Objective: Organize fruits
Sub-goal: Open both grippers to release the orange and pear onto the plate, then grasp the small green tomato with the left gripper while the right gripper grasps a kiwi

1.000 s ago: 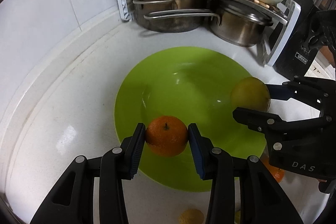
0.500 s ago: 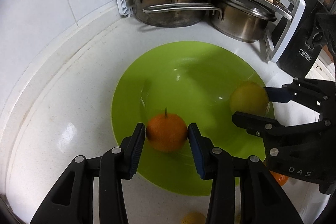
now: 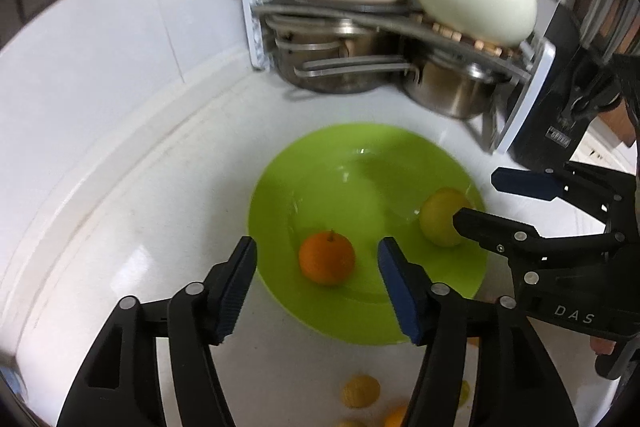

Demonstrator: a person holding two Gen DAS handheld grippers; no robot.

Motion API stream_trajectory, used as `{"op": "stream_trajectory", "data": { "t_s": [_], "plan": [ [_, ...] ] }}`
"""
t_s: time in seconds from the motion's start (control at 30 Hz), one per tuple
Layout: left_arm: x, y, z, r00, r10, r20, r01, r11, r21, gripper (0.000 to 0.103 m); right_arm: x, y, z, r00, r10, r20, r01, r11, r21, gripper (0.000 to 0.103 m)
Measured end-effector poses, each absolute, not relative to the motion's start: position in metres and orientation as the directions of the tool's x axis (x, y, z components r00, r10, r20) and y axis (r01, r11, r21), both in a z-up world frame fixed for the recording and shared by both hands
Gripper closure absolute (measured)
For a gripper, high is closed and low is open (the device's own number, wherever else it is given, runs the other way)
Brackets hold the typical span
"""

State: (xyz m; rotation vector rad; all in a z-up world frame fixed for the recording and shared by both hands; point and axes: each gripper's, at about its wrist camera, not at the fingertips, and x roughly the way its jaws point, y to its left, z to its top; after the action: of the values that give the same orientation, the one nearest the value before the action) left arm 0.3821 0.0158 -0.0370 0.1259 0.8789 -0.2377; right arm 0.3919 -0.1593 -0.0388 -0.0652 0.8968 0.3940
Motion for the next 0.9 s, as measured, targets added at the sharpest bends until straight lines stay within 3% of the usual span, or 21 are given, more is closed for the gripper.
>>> {"op": "stream_trajectory", "data": {
  "t_s": [0.13,0.33,0.47,0.9],
  "plan": [
    [0.359,0.025,-0.014,0.657,-0.152,-0.738,0.242,0.97,0.016,0.029,0.373,-0.163,-0.016,0.609,0.319,-0.726,-0.361,0.927,0.104,0.041],
    [0.325,0.043,0.009,0.7,-0.149,-0.699,0.209,0.978,0.001,0.022,0.339,-0.16,0.008,0.684,0.314,-0.659,-0.376,0.925,0.051,0.032],
    [0.302,0.052,0.02,0.731,-0.133,-0.67,0.184,0.983,0.007,0.017,0.317,-0.147,0.019,0.706,0.331,-0.627,-0.403,0.915,0.029,0.032],
    [0.234,0.093,0.019,0.78,-0.015,-0.626,0.075,0.995,0.069,0.016,0.266,-0.106,0.019,0.671,0.417,-0.613,-0.495,0.868,0.049,0.032]
  ]
}}
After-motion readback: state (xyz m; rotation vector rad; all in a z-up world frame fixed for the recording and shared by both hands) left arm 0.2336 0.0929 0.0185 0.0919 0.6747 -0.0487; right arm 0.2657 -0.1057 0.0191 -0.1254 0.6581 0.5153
